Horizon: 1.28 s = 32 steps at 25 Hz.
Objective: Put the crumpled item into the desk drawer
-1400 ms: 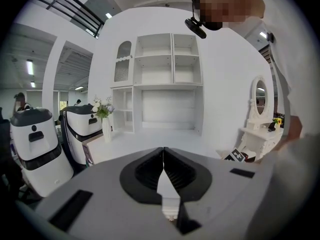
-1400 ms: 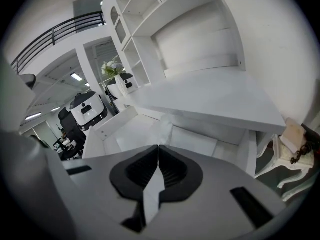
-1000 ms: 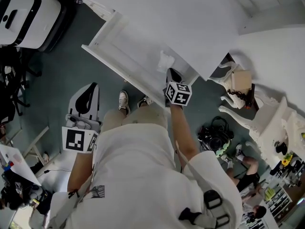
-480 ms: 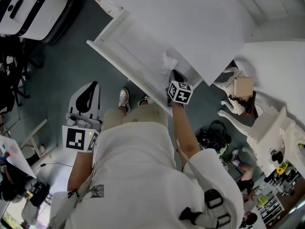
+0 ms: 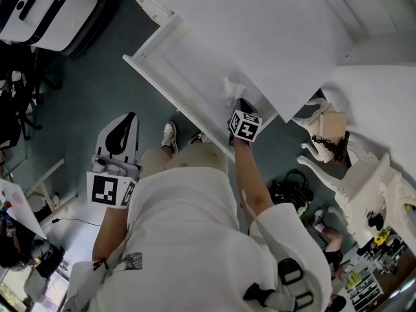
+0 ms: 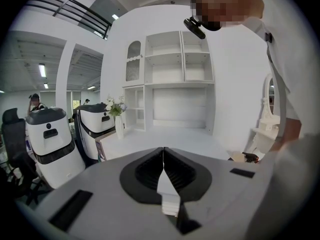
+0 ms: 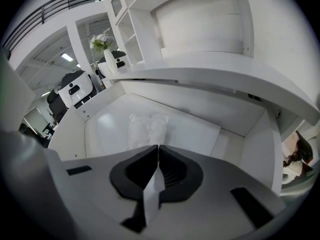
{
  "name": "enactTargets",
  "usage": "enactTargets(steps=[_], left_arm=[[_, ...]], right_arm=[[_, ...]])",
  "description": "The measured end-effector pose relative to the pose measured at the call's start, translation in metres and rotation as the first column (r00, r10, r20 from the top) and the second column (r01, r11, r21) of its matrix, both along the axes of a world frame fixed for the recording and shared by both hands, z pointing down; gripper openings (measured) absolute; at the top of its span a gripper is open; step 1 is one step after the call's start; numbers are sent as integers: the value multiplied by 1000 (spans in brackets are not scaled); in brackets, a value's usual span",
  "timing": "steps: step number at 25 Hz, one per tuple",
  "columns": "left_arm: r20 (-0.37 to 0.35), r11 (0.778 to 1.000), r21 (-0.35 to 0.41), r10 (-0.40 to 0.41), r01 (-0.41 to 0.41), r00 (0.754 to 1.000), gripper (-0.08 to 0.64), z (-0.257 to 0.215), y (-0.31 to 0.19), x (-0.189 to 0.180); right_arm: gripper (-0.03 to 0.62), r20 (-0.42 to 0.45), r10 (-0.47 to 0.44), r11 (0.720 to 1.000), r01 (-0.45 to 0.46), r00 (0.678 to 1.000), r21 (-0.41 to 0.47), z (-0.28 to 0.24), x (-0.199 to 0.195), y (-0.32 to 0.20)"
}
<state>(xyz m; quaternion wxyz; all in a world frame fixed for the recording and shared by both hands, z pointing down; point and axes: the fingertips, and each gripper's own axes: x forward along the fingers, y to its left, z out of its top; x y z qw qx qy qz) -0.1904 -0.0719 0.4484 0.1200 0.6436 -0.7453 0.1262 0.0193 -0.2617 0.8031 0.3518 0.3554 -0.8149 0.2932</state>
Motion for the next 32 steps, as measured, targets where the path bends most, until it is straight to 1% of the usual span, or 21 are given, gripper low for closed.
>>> enactTargets(steps=[4, 15, 17, 19, 20, 21, 28, 29, 32], left_arm=[[-4, 1000, -4, 1, -1, 1000, 15, 0, 3, -1], [-11, 1000, 4, 31, -31, 999, 16, -2, 15, -1], [-9, 999, 17, 41, -41, 999, 15, -4, 18, -3], [-4, 998, 37, 48, -48, 999, 16, -10, 22, -6], [-2, 998, 48, 50, -50, 999, 16, -13, 25, -8], [-2, 997, 60, 53, -53, 999, 16, -16, 29, -11], [-17, 985, 146, 94, -90, 995, 17, -35, 45, -27], [-22, 983, 156, 105, -100, 994, 16, -36, 46, -29], [-32, 974, 182, 141, -133, 989, 16, -40, 48, -33]], right_arm=[[25, -26, 27, 1000, -27, 999, 2, 6, 0, -2], [34, -37, 56, 998, -55, 998, 28, 5, 2, -3], [71, -48, 67, 997, -66, 997, 35, 3, 4, -4], [136, -41, 85, 996, -83, 996, 33, -2, 6, -3], [155, -35, 92, 995, -91, 995, 34, -5, 7, -2], [160, -31, 97, 995, -95, 995, 41, -10, 7, 0], [147, -33, 141, 986, -137, 989, 100, -51, 9, 20], [138, -29, 149, 984, -145, 988, 104, -57, 8, 24], [73, -3, 163, 980, -162, 987, 115, -76, 5, 36]])
